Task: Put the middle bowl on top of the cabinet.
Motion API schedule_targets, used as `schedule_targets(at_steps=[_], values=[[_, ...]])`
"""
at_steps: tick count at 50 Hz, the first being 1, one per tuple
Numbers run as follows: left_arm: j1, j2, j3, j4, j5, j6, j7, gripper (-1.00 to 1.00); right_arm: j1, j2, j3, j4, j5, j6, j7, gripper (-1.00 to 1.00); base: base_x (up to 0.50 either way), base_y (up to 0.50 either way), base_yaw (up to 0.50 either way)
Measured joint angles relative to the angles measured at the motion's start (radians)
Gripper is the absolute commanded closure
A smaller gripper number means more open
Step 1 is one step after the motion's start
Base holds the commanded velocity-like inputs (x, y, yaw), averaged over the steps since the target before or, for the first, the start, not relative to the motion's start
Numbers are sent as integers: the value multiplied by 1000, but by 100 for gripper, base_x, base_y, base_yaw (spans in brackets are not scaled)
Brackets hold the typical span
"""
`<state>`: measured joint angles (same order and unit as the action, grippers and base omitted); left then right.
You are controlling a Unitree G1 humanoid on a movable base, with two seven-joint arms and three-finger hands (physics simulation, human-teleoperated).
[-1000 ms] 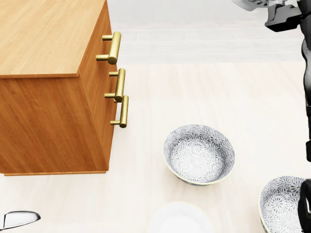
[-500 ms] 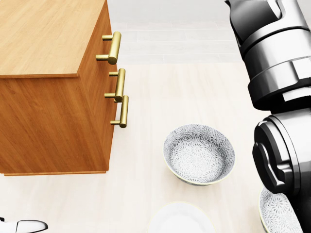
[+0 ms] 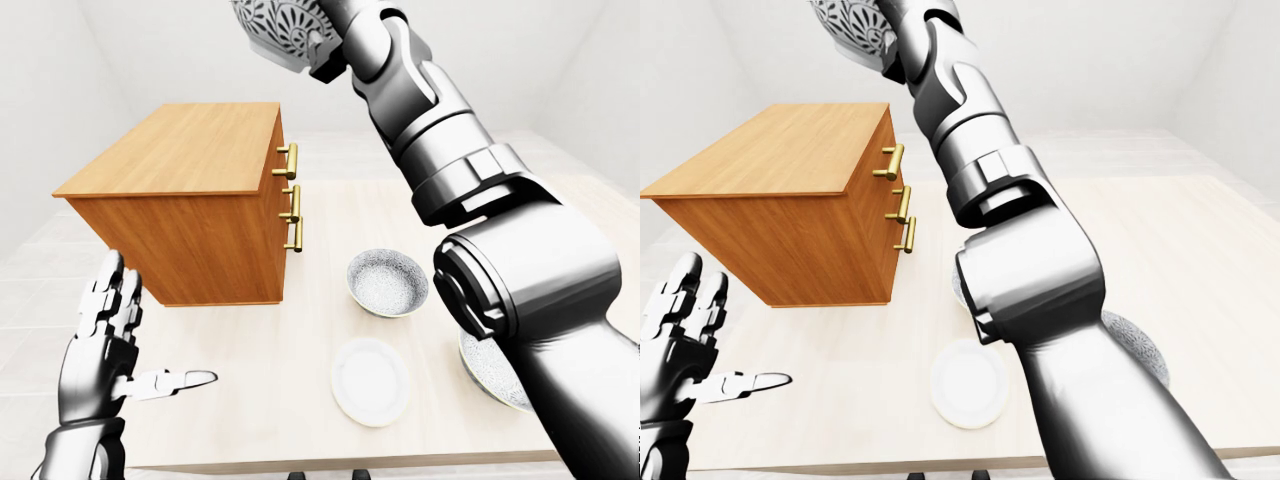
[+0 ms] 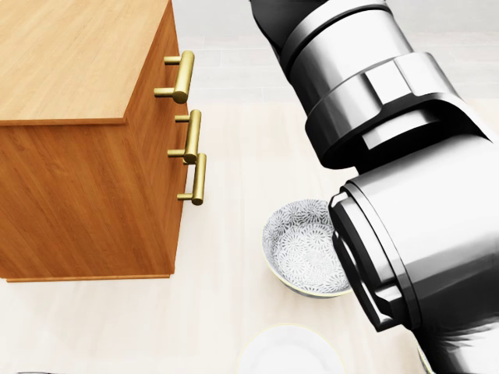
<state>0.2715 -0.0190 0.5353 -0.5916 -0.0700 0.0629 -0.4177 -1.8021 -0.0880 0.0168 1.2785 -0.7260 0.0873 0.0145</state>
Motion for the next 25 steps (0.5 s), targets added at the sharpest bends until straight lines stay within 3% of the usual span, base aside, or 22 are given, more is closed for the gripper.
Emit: schedule_targets(at_steps=[25], values=[[-16, 13, 62, 94, -29, -61, -22, -100, -17, 165, 41, 21, -37, 0, -16, 100, 0, 0, 0]])
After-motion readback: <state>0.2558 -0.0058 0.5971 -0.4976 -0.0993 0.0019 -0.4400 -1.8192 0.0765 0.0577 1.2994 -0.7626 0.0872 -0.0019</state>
